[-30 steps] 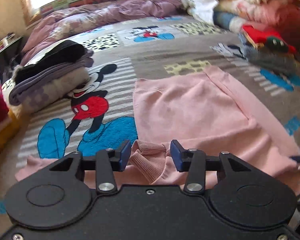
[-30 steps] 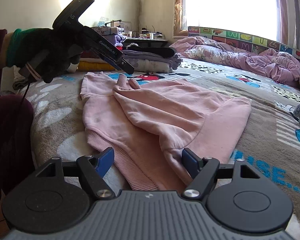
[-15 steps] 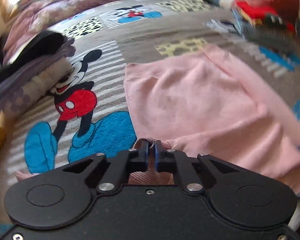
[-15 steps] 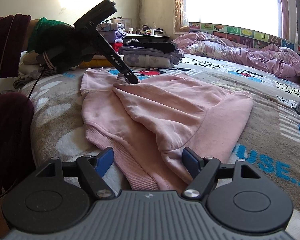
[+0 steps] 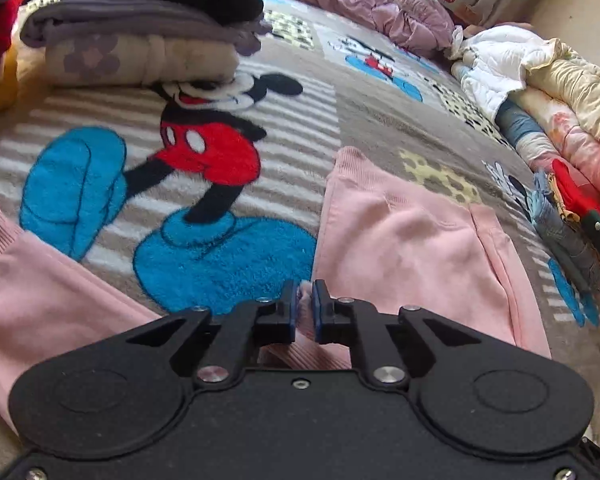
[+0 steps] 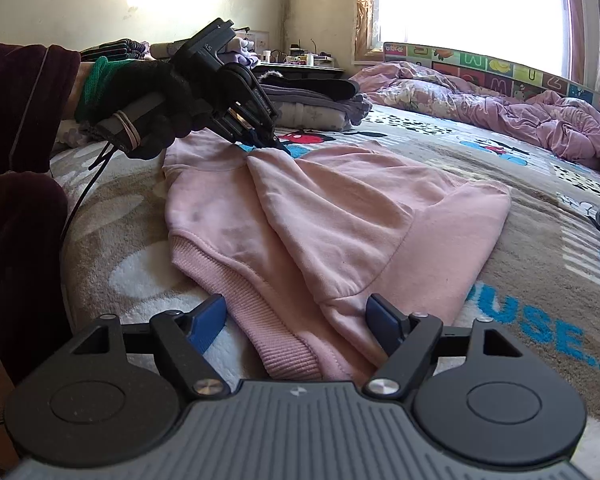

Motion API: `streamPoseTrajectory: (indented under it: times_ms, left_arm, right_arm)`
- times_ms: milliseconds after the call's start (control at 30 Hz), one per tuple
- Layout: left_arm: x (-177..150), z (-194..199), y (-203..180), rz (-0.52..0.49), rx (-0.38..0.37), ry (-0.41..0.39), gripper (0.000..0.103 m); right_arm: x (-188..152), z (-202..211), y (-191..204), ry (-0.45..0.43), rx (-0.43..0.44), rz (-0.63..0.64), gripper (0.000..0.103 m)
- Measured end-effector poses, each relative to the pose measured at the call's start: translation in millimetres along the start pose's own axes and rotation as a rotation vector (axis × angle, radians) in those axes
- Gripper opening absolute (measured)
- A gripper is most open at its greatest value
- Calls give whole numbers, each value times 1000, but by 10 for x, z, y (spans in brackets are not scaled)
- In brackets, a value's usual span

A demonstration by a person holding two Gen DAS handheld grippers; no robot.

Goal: Fold clothes

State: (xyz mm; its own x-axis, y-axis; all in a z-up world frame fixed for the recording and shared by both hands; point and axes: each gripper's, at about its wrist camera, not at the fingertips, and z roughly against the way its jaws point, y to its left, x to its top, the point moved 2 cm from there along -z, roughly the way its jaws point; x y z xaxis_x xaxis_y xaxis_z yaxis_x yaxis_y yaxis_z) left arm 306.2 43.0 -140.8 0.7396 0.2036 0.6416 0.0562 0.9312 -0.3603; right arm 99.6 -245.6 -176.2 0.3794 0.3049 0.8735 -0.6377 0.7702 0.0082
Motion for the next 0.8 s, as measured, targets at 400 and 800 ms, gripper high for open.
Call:
streamPoseTrajectory:
  times_ms: [400, 800]
  left_arm:
    - [-474, 254, -699, -442, 12, -4, 9]
    - [-384, 151, -758, -348, 29, -52, 5]
  right_arm:
    - [29, 12, -6, -10, -7, -12, 78]
    - [19, 6, -6, -7, -9, -5, 78]
